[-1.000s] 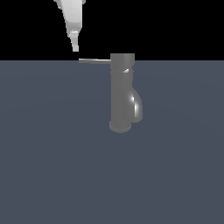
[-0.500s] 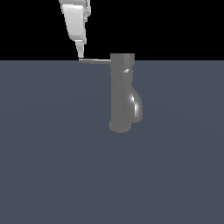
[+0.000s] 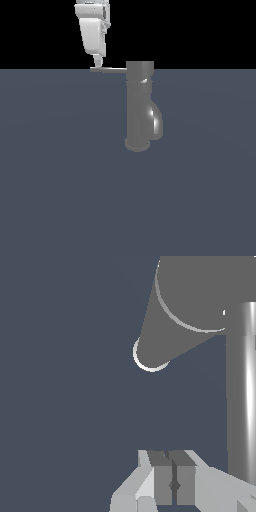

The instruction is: Turn on the faucet by rotating a designated handle.

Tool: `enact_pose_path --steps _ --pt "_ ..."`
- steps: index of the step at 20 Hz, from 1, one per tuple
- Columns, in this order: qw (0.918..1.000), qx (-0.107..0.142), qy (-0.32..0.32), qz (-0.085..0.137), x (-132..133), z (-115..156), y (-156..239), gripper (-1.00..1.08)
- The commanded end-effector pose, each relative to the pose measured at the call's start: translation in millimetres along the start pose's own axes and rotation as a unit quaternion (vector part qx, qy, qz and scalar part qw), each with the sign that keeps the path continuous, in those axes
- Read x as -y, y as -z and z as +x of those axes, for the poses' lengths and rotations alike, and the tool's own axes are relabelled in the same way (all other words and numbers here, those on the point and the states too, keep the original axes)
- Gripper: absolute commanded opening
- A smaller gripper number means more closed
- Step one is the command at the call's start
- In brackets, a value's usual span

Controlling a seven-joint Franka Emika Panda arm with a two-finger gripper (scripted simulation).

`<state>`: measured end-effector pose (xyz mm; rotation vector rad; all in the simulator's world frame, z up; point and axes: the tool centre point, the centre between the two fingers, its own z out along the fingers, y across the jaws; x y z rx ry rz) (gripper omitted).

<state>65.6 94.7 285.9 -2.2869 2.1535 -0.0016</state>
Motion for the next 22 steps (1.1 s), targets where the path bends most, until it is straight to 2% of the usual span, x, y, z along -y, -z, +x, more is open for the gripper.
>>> enact_pose_path --steps 1,4,22 --pt "1.0000 0.000 -0.002 -0.001 1 1 -1 -1.00" --pt "1.0000 0.000 -0.002 -0.001 1 1 -1 -1.00" --pt "1.0000 0.000 -0.002 -0.001 -47 4 -1 -1.00"
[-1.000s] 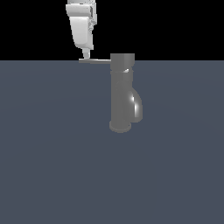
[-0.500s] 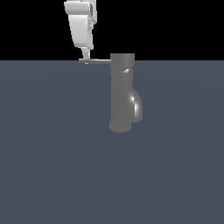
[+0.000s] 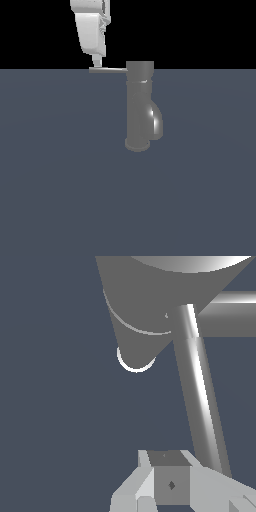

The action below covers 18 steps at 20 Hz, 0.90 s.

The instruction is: Turn on the faucet by rotating a designated handle.

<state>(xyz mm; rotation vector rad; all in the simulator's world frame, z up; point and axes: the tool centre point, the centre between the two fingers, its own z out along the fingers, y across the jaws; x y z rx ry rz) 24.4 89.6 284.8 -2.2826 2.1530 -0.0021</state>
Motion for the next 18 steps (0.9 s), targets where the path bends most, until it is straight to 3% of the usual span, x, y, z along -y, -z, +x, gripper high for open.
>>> enact_pose_path --steps 1,18 --pt "1.0000 -0.001 -0.001 -0.002 -9 2 0 -1.00" --pt "1.0000 -0.001 -0.001 -0.002 -57 5 0 -1.00"
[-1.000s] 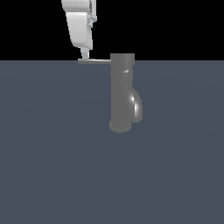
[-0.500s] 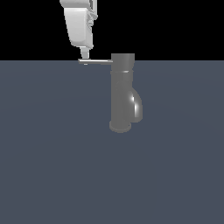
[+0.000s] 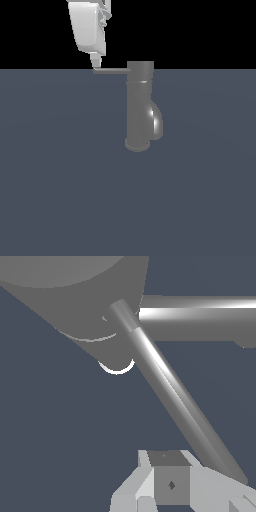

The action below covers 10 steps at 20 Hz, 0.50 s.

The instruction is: Turn on the faucet by rotating a designated handle.

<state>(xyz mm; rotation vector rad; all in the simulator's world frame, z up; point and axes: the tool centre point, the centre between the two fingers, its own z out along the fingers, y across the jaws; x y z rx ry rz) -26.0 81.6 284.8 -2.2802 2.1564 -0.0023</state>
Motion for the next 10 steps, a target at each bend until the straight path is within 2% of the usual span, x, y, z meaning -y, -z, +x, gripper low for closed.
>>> enact_pose_path --steps 1,3,10 --pt "1.0000 -0.001 0.000 -0.002 -9 0 0 -1.00" --pt "1.0000 0.000 0.000 0.000 -5 0 0 -1.00" --pt "1.0000 0.000 0.000 0.000 -22 18 0 -1.00"
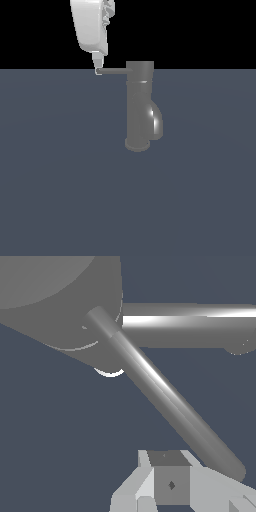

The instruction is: Turn on the faucet by rotating a designated handle.

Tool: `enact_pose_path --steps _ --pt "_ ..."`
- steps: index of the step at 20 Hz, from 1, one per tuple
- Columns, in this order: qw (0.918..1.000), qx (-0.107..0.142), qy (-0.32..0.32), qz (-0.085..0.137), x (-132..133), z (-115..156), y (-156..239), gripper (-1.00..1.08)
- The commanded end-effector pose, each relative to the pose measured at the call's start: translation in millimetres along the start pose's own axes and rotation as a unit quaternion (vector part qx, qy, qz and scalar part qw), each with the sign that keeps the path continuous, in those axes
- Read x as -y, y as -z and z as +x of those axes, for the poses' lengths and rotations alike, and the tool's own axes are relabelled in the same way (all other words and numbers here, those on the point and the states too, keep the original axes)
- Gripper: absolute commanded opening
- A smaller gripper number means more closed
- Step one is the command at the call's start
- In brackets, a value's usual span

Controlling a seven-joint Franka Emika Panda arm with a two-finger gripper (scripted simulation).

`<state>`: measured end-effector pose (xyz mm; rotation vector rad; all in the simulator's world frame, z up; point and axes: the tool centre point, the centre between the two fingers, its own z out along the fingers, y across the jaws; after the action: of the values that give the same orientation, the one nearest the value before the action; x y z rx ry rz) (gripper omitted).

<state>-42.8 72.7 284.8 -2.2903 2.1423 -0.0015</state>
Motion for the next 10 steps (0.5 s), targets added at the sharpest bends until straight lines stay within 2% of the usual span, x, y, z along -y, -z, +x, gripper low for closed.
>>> enact_pose_path --steps 1,10 --pt "1.0000 -0.001 -0.005 -0.001 -7 13 0 -1.00" --pt "1.0000 -0.001 -0.005 -0.002 -30 37 0 -1.00"
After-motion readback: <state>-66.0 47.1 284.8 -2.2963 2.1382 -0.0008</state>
